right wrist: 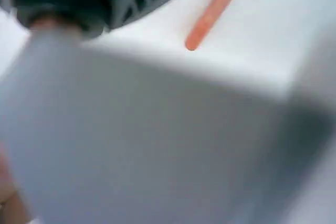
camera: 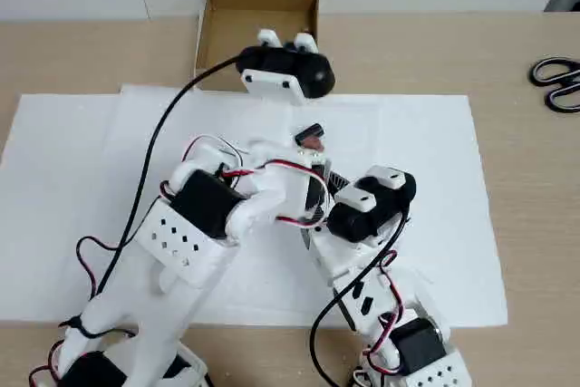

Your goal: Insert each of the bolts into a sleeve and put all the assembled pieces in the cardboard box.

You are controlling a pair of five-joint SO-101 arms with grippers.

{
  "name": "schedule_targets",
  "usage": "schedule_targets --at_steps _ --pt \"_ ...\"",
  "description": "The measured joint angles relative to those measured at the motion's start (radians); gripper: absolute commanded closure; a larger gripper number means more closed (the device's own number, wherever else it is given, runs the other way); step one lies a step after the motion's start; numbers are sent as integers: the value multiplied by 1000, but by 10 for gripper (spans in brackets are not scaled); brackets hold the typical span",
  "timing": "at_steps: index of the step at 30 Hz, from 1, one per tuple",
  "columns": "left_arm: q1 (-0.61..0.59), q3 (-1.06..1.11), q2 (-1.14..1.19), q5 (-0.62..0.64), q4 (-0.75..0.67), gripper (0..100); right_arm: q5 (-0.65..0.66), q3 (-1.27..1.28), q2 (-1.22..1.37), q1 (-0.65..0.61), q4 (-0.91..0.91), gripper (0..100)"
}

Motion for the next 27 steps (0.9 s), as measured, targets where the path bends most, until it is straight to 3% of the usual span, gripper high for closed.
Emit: schedule_targets --at_steps 27 --pt "0 -23 -2 15 100 981 80 -12 2 -3 2 995"
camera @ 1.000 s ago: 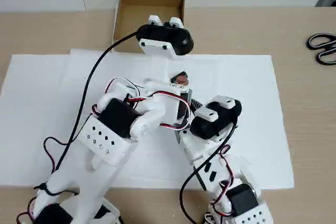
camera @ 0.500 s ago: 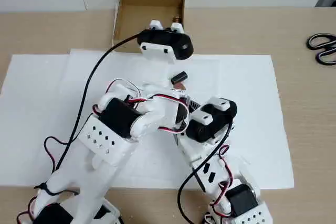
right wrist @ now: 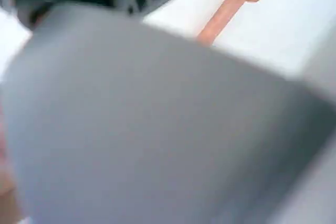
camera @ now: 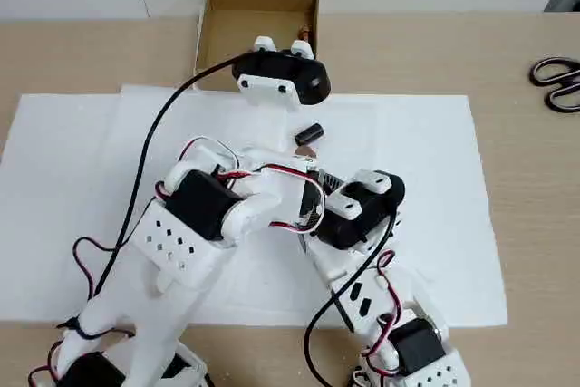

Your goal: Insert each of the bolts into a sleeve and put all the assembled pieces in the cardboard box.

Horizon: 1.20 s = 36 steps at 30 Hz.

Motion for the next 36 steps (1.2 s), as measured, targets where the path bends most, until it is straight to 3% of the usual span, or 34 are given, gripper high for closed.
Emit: schedule_targets --at_steps 7,16,30,33,36 --pt "-32 -2 0 63 46 758 9 2 0 8 2 995" --pt "-112 -52 -28 83 117 754 11 -26 0 28 0 995" --pt "-129 -61 -362 83 132 754 11 -97 -6 35 17 995" --pt "-235 -83 -442 77 132 757 11 -112 -6 40 25 995" --pt "-479 -94 -525 61 141 757 11 -147 -6 71 69 995"
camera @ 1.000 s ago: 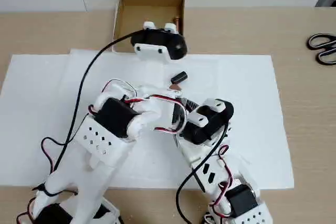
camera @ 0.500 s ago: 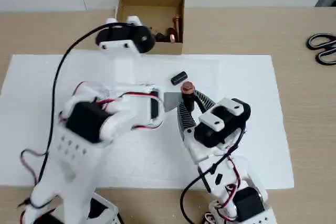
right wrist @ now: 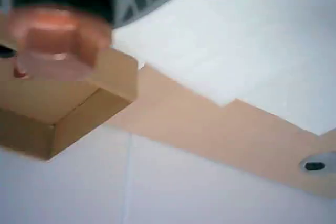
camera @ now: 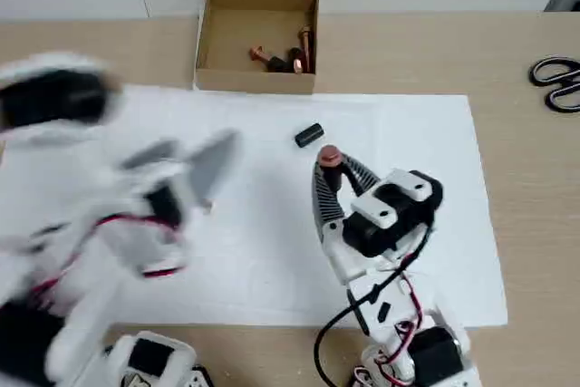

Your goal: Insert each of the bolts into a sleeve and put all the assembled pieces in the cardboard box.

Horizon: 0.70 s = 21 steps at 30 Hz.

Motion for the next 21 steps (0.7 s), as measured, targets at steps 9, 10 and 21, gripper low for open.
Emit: schedule_targets --at_steps 9,10,21 --pt "-519 143 41 -480 80 757 0 -239 216 28 57 995" --pt "-528 146 43 -496 86 757 0 -296 281 28 57 995" --pt "-534 150 25 -522 147 757 0 -953 1221 140 -233 995"
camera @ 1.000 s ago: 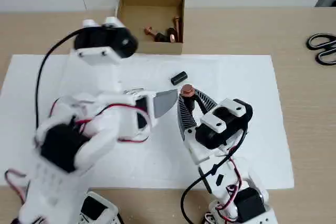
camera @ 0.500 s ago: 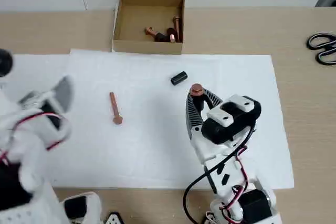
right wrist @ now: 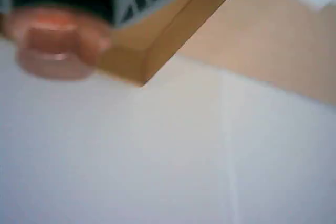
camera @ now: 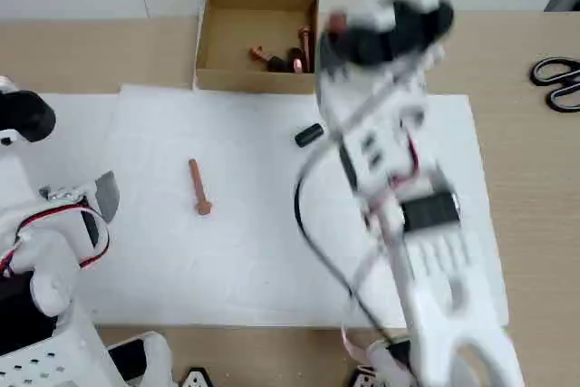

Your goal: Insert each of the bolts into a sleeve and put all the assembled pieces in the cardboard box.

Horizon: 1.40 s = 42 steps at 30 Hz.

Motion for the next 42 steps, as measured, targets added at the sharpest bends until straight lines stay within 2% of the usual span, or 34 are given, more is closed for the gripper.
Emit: schedule_targets --at_steps 9,19,24,36,42 --pt "0 0 0 -28 15 757 0 -302 672 15 -379 995" --pt "0 149 -150 -34 15 757 0 -522 1094 -32 -508 969" --pt "0 184 -262 -84 15 757 0 -551 1209 -40 -508 837" --pt "0 186 -295 -89 15 757 0 -612 1293 -43 -505 854" --pt "0 186 -295 -89 15 757 0 -611 1109 -28 -293 854"
